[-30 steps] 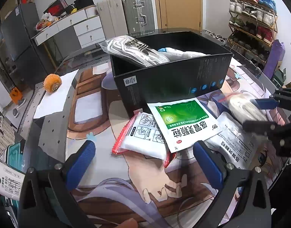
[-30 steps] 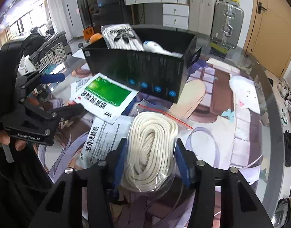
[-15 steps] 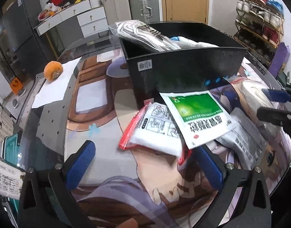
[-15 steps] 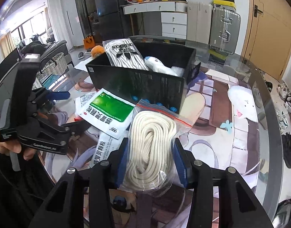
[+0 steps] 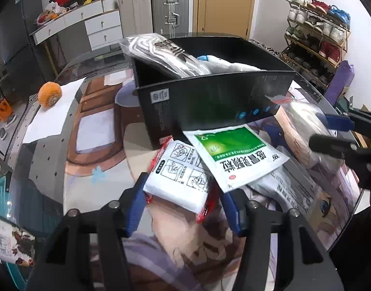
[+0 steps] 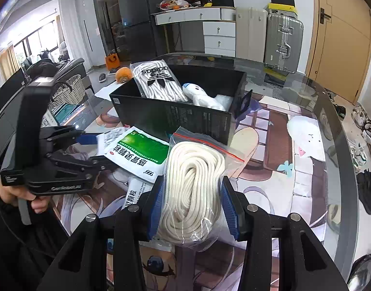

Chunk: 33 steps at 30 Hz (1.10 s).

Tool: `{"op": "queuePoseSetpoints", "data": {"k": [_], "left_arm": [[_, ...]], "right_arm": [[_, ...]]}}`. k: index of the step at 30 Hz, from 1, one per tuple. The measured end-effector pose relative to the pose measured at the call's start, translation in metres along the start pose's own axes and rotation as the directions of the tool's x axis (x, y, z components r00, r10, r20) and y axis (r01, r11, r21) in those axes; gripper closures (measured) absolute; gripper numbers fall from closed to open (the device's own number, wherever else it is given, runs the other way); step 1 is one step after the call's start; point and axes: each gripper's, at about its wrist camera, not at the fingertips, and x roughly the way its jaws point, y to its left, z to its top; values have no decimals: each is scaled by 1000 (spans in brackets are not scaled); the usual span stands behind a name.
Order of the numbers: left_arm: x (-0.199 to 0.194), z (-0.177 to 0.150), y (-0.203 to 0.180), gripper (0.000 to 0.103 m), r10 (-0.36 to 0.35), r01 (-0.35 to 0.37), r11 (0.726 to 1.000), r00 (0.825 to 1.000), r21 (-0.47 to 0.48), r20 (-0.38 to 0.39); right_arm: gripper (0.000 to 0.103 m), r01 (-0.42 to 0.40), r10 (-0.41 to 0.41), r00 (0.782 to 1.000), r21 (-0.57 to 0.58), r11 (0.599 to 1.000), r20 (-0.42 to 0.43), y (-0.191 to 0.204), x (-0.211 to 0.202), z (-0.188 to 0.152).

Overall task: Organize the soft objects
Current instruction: 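Grasp the bagged white rope with the right tool while the left tool grasps the red-edged packet, then lift and carry the rope bag and red-edged packet with both tools over the black box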

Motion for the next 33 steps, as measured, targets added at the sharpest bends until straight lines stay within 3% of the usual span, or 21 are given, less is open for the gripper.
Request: {"op": "queuePoseSetpoints", "data": {"k": [8,14,19,23,33], "left_arm": [[-19,-9,9,49,44,-44,998,999,-34,7],[-39,-9,31,49,73,-66,993,995,-98,74],[-62,-5,40,48,63,-37,989,982,-144,177],[-71,0,39,48,60,-25,988,970,-149,234],[-71,32,9,48,66,-36,993,955,-109,290]], "right_arm": [[58,11,-11,1000,0,1000,28,3,-1,6],[58,24,-24,997,2,1000,72,6,-7,14],[58,27,-28,992,6,1000,125,8,-17,20],[58,23,-26,988,19,1000,149,7,-20,27],[58,22,-25,969,15,1000,245,4,-39,43]]}}
